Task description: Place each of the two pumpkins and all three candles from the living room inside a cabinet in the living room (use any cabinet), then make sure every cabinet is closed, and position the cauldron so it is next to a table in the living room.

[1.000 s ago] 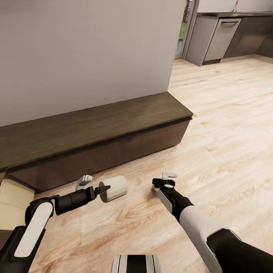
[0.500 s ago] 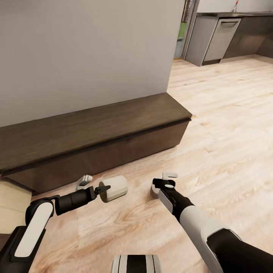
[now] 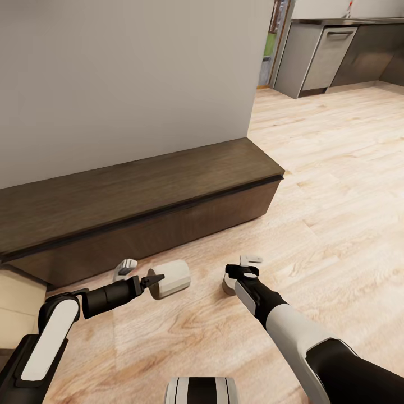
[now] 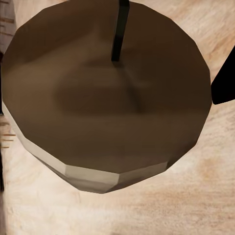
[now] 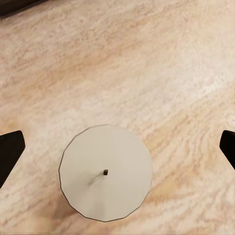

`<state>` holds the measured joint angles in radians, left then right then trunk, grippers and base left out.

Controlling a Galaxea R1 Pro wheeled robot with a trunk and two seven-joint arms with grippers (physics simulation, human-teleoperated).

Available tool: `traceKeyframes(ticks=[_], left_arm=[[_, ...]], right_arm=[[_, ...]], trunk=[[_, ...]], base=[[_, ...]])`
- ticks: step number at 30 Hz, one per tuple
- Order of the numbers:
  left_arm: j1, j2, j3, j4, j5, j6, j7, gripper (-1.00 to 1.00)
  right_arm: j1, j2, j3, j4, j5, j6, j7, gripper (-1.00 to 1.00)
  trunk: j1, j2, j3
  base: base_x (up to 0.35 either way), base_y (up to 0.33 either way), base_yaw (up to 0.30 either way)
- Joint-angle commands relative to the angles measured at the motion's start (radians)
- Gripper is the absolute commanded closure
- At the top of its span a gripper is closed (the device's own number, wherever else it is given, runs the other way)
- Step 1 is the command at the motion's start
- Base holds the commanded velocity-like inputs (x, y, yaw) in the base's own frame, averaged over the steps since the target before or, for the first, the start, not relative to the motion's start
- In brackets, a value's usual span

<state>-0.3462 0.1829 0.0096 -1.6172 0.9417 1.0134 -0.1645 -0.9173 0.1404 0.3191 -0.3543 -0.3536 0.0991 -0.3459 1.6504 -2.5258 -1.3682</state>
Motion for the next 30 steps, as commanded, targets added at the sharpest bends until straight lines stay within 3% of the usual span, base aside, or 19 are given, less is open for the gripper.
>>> traceKeyframes(ticks=[1,13,20,25,30], left_arm=[[0.000,0.000,0.001,-0.001,-0.007,0.004,-0.010,1.00],[0.000,0.003,0.007,0.000,0.001,0.004,-0.010,1.00],[0.000,0.006,0.007,0.000,0.047,0.005,-0.010,1.00],[0.000,0.007,0.007,0.000,0.052,0.005,-0.010,1.00],[0.000,0.007,0.009,0.000,0.052,0.005,-0.010,1.00]], right_arm=[[0.000,-0.001,0.008,-0.002,-0.004,0.007,-0.003,-1.00],[0.000,-0.001,0.008,-0.003,-0.004,0.001,0.040,-1.00],[-0.001,-0.002,0.008,-0.003,-0.004,0.001,0.049,-1.00],[0.000,-0.002,0.008,-0.003,-0.004,0.001,0.050,-1.00],[-0.001,-0.002,0.009,-0.003,-0.004,0.001,0.050,-1.00]], trunk=[[0.000,0.000,-0.001],[0.000,0.000,-0.001],[0.000,0.000,-0.001],[0.002,-0.001,-0.020],[0.002,-0.001,-0.020]], base=[[0.000,0.000,0.000],[0.000,0.000,0.000],[0.000,0.000,0.000],[0.000,0.000,0.000],[0.000,0.000,0.000]])
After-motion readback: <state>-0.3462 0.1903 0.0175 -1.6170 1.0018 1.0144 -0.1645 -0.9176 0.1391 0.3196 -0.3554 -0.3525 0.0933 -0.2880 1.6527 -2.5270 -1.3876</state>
